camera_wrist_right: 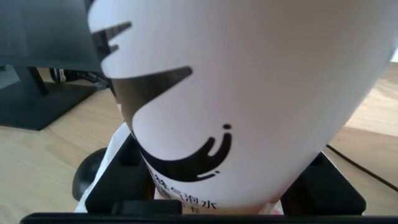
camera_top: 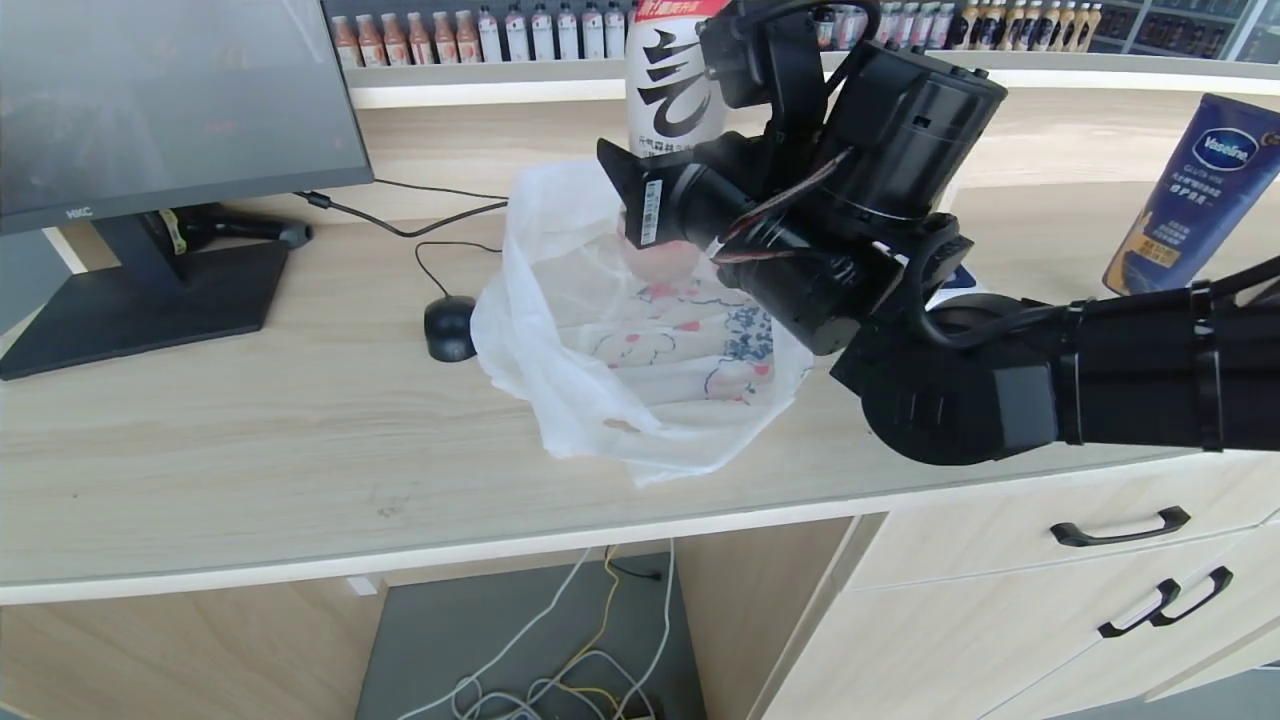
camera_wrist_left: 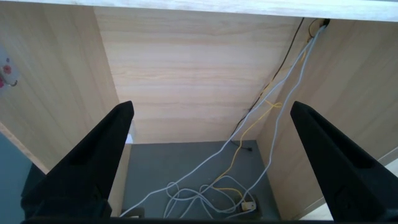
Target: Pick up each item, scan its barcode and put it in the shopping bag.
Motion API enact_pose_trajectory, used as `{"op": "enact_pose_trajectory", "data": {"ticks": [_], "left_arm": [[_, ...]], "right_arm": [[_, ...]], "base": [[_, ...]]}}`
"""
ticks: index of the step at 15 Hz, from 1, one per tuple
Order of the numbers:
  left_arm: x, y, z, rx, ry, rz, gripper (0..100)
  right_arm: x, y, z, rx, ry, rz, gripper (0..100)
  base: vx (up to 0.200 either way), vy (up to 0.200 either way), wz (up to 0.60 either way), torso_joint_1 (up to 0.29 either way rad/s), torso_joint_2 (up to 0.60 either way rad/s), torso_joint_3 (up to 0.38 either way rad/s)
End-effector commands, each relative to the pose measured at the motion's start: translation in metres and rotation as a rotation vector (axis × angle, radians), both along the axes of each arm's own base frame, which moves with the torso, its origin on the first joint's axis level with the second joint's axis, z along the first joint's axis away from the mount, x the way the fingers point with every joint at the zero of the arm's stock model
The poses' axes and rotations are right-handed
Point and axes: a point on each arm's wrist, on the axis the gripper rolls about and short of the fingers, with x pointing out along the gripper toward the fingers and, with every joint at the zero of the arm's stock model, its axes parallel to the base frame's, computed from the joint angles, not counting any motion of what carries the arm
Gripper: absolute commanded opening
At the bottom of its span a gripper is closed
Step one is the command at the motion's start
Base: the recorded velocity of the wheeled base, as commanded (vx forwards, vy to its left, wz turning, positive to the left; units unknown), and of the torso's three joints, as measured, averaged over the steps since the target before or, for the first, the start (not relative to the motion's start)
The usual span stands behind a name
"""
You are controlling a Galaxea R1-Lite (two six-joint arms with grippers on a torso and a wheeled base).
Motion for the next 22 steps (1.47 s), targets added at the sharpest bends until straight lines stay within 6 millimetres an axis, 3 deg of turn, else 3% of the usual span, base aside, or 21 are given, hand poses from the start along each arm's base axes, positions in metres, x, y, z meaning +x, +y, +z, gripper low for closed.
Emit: {"op": "enact_pose_trajectory", "data": {"ticks": [1,4,10,22], "left_arm": [[0.000,0.000,0.000,-0.001,0.000,0.000,100],[0.000,0.000,0.000,-0.001,0.000,0.000,100],[0.000,0.000,0.000,-0.001,0.001,0.000,100],[0.000,0.000,0.000,-0.001,0.000,0.000,100]], "right_arm": [[0.019,0.014,-0.007,-0.015,0.029,-0.001,0],[0.022,0.016,-0.010,-0.024,0.089,0.008,0],[0.035,0.025,-0.035,-0.046,0.137,0.006,0],[0.043,0.033,-0.055,-0.076,0.168,0.007,0]], "base": [[0.000,0.000,0.00,0.000,0.00,0.000],[0.000,0.000,0.00,0.000,0.00,0.000],[0.000,0.000,0.00,0.000,0.00,0.000],[0.000,0.000,0.00,0.000,0.00,0.000]]}}
